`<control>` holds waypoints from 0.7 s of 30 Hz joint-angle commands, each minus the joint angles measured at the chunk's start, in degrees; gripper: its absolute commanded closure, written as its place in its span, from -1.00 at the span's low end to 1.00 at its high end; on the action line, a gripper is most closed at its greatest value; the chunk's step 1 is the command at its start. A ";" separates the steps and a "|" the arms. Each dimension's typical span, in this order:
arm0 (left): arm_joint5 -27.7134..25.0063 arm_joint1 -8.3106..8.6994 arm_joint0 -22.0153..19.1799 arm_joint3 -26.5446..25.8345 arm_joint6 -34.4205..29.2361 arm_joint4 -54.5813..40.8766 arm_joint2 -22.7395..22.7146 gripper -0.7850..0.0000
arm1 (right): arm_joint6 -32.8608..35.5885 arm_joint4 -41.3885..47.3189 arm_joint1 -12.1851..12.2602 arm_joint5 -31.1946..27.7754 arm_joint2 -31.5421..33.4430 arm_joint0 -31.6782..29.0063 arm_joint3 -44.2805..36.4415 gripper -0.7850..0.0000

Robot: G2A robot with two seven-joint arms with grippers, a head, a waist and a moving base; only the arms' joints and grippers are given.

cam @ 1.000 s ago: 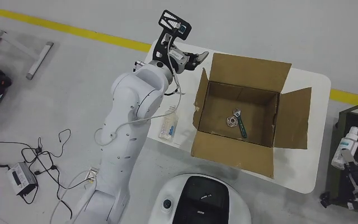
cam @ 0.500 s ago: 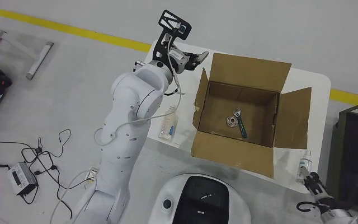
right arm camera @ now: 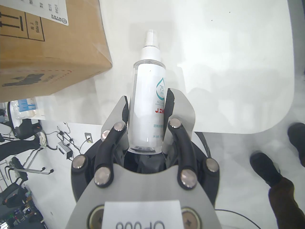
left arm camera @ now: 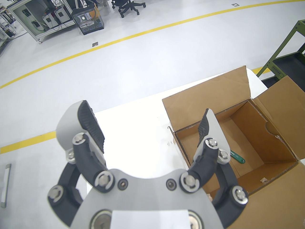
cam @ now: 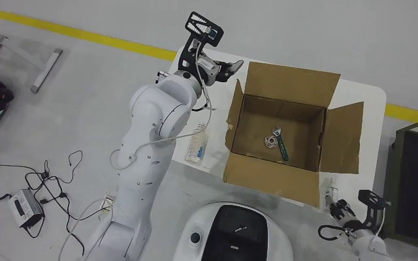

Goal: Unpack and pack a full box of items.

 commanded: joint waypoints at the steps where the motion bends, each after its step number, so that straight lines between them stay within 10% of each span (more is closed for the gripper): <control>1: 0.00 0.00 0.00 0.00 0.00 0.00 0.00 -1.00 | 0.27 -1.66 0.06 0.49 -0.53 -0.32 -0.10 1.00; 21: 0.00 0.00 0.00 0.00 0.00 0.00 0.00 -1.00 | -0.79 -4.52 0.35 3.38 -2.62 1.58 2.59 1.00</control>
